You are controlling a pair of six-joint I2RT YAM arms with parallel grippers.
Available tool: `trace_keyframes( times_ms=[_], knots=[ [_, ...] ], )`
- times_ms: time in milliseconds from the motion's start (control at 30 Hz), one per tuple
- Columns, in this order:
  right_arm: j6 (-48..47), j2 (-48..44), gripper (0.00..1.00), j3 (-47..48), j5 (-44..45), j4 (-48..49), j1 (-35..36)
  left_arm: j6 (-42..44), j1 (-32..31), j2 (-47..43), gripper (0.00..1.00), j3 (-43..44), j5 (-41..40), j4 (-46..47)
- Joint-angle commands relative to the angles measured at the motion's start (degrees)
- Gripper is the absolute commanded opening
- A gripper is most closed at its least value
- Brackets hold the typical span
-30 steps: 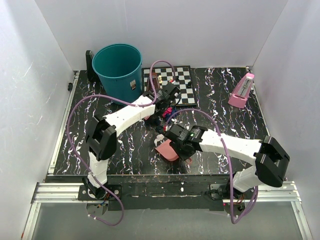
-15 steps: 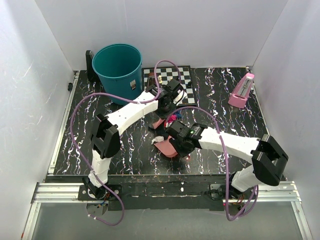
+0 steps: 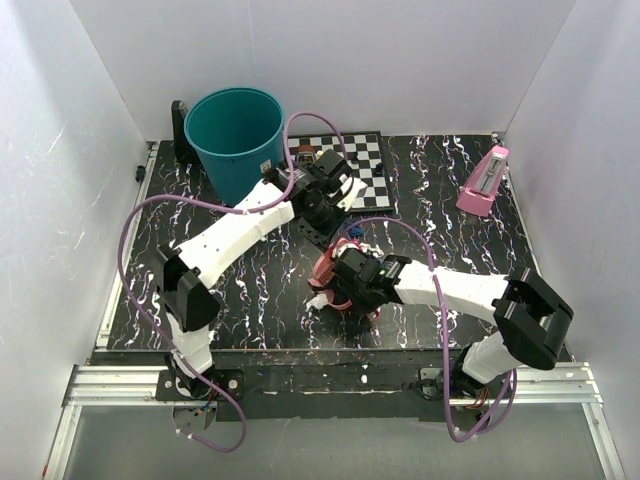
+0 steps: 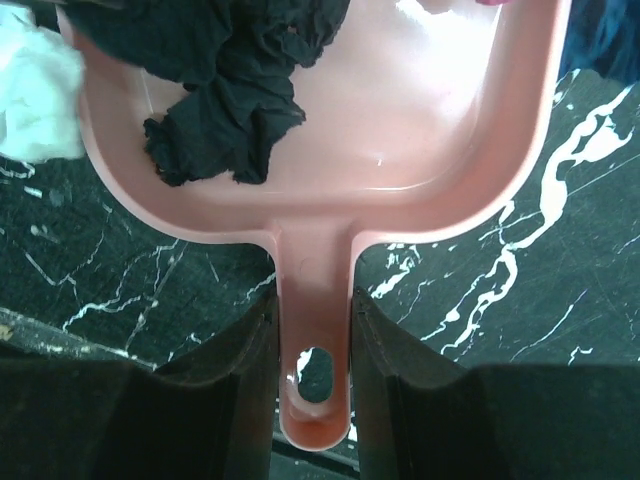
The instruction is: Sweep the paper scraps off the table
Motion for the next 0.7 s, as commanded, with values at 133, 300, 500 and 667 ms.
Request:
trace_keyframes(
  times_ms=[133, 300, 500, 667],
  knots=[
    [0.71, -2.22, 0.01, -1.53, 3.65, 5.39, -0.10, -5.04, 0.14, -9.04, 0.00, 1.57, -11.10, -1.49],
    [1.32, -5.02, 0.01, -2.85, 4.09, 5.92, -0.01, -4.43, 0.31, -9.92, 0.00, -0.80, -14.36, 3.78],
    [1.24, -5.65, 0.01, -3.38, 3.56, 5.40, -0.01, -5.48, 1.19, -5.37, 0.00, -0.20, -23.39, 8.89],
    [2.03, -4.59, 0.01, -2.33, 3.04, 3.29, 0.08, -2.94, 2.07, 2.54, 0.00, 3.40, -24.11, 10.99]
  ],
)
